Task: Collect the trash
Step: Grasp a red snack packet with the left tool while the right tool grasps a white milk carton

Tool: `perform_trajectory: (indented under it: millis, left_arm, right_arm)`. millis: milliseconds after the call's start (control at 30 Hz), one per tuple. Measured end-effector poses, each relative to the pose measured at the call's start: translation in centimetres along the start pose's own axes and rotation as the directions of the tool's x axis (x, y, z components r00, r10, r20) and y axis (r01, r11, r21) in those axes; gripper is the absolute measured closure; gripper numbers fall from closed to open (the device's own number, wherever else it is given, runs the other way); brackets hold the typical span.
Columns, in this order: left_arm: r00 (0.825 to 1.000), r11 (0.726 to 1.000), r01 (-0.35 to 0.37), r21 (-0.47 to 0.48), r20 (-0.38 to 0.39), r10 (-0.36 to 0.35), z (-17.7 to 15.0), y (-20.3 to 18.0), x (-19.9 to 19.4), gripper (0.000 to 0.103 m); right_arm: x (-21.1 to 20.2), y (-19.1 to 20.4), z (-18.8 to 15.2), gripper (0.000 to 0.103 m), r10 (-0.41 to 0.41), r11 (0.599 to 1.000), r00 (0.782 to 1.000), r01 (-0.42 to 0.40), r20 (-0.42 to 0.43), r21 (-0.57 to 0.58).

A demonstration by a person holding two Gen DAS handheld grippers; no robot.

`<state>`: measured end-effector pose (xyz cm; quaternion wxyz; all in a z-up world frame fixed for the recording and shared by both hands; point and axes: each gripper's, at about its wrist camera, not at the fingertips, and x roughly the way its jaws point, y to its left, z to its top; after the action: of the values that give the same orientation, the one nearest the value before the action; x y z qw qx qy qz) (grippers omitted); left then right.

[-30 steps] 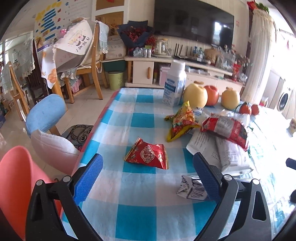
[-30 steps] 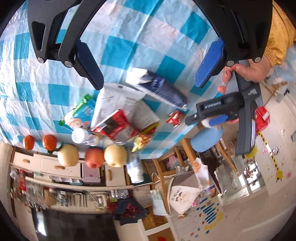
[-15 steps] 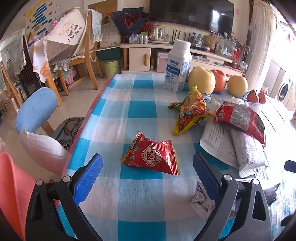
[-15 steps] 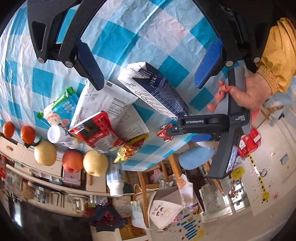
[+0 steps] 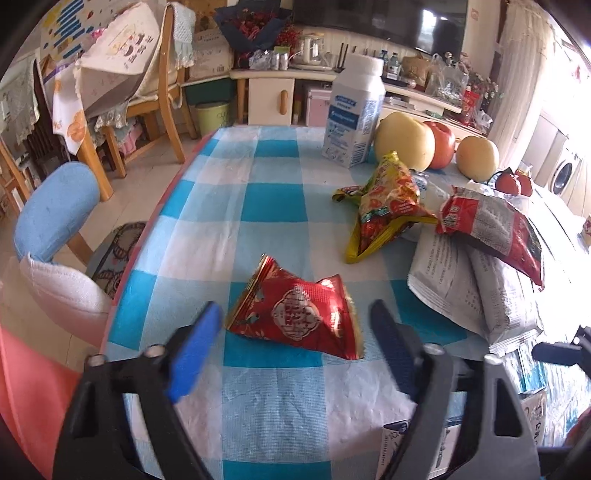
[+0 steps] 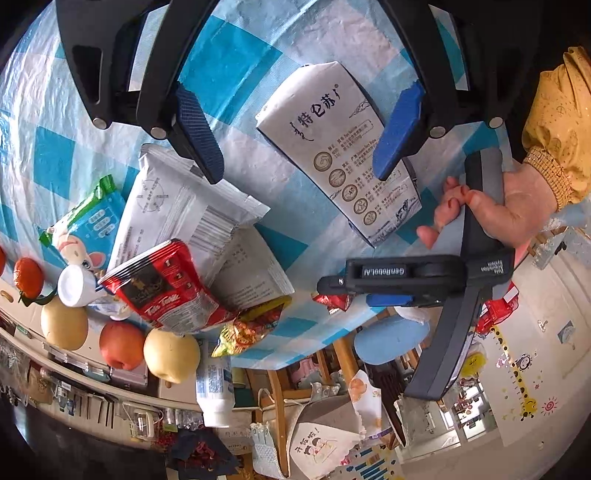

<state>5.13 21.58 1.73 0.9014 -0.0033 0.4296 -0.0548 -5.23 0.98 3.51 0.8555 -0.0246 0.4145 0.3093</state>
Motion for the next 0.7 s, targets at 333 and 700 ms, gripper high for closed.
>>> perform_trajectory:
  millis: [333, 700]
  left_arm:
    - [1.0, 1.0, 0.011, 0.009, -0.016, -0.011, -0.2, -0.3, 0.3, 0.038]
    - [1.0, 1.0, 0.023, 0.005, 0.004, -0.023, -0.1, -0.4, -0.7, 0.051]
  right_arm:
    - [1.1, 0.5, -0.2, 0.017, 0.086, 0.996, 0.996, -0.086, -0.021, -0.011]
    - [2.2, 2.6, -1.0, 0.018, 0.045, 0.991, 0.998, -0.051, -0.051, -0.124]
